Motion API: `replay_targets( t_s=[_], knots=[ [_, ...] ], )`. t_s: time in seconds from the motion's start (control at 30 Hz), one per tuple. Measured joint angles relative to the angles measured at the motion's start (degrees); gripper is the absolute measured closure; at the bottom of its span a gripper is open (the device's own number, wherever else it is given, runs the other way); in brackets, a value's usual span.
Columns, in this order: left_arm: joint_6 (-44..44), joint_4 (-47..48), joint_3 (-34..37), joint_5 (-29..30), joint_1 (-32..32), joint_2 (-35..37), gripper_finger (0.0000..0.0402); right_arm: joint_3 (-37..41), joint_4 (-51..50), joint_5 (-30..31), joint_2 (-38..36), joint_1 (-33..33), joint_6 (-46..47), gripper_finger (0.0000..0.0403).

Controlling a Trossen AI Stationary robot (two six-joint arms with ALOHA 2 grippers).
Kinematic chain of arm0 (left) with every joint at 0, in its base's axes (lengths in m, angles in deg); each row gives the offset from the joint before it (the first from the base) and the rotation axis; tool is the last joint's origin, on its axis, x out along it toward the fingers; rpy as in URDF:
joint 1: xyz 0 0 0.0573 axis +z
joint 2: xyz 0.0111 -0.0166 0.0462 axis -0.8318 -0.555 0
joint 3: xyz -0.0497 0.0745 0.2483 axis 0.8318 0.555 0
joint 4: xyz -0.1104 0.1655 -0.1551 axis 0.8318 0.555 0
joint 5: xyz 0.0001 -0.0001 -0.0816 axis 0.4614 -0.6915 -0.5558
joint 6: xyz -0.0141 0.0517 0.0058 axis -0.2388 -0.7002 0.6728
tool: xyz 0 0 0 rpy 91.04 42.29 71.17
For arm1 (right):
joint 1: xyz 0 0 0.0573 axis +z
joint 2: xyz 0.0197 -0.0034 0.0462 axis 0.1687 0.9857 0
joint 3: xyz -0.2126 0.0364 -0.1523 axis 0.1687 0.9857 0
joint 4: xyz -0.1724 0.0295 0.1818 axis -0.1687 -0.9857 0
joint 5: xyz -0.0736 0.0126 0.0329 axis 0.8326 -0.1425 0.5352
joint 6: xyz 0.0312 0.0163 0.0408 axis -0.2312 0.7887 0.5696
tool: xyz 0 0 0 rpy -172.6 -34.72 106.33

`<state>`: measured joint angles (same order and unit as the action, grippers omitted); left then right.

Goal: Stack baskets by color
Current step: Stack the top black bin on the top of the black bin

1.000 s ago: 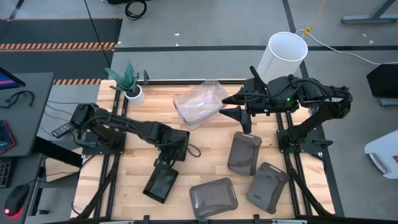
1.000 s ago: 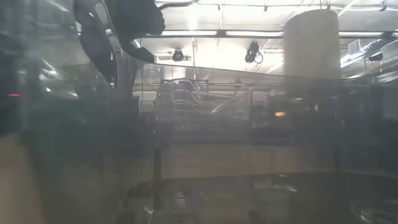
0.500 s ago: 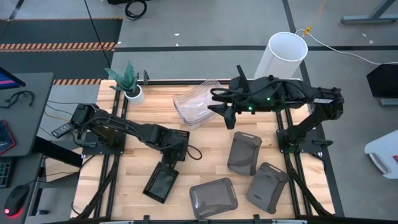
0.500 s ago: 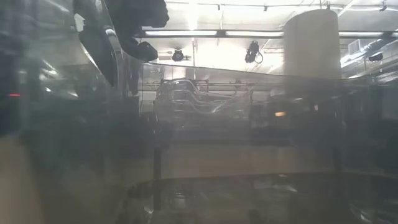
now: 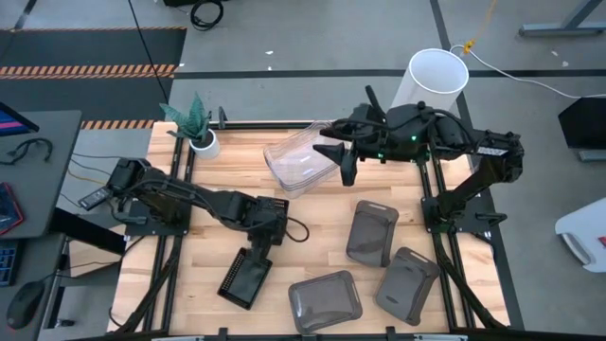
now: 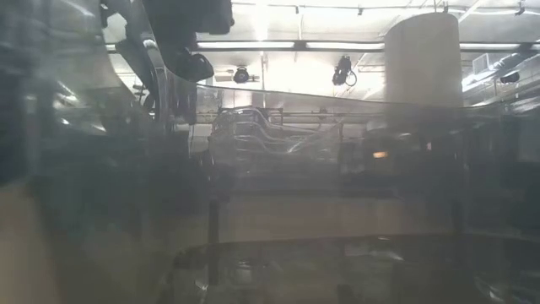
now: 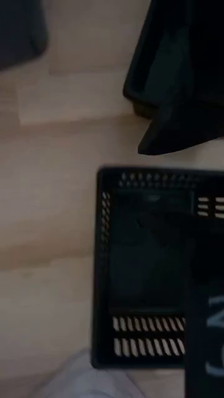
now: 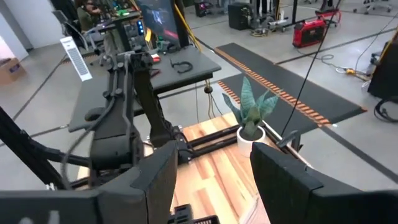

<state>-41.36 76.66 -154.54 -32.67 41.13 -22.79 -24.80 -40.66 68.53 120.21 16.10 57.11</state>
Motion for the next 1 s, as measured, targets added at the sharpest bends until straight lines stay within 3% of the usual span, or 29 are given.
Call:
replay_targets(
  t_s=[0.5, 0.63, 1.0],
  knots=[
    [-1.0, -2.0, 0.1, 0.7, -3.5, -5.7, 0.024, 0.0, -0.2, -7.3, -4.5, 1.2, -2.7, 0.0195],
    [-1.1, -1.1, 0.0, 4.8, -3.1, -6.8, 0.024, 0.0, -0.9, -7.8, -4.9, 2.9, -2.2, 0.0195],
    [-3.0, 0.1, 0.0, 3.6, -2.7, -10.3, 0.0239, 0.0, -1.5, -7.5, -5.0, 6.1, -2.1, 0.0195]
  ],
)
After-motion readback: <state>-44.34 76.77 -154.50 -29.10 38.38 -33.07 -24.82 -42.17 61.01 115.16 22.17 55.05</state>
